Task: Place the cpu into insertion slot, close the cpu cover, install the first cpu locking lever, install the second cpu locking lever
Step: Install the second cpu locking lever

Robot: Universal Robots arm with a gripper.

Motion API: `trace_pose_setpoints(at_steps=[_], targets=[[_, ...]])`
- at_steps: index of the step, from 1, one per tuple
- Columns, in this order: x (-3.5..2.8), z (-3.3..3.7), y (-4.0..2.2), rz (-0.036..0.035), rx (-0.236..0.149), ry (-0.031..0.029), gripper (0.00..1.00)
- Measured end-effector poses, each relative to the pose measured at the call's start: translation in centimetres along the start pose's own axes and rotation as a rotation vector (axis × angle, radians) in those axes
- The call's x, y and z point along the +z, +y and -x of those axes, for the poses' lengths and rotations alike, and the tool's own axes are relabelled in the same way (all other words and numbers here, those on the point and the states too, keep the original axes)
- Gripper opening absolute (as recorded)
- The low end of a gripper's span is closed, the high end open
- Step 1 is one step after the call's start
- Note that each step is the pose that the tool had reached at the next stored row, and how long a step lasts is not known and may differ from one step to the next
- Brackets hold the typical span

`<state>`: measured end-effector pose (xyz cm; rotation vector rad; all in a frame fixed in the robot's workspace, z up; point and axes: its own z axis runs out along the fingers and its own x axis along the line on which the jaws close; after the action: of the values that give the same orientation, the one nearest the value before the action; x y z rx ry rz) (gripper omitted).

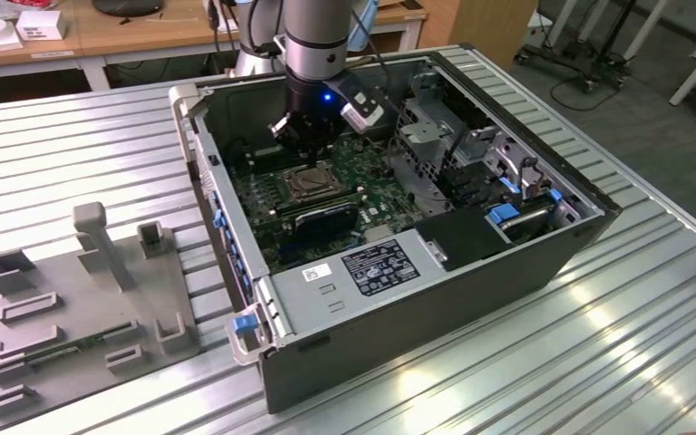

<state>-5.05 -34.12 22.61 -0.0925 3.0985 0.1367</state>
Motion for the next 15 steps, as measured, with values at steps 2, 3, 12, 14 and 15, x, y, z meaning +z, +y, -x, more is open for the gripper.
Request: trace_pose_setpoints(at_steps=[2,3,12,14,15], targets=[[0.0,0.0,0.0,0.0001,0.0,0.0,0.1],[0.0,0.0,0.0,0.0,0.0,0.0,0.1],[-0.74,0.03,0.06,0.0001,0.0,-0.0001,0.1],[-1.06,0.04,0.09,0.0,0.0,0.0,0.1],[-1.22,0.05,0.11,0.0,0.0,0.0,0.1]])
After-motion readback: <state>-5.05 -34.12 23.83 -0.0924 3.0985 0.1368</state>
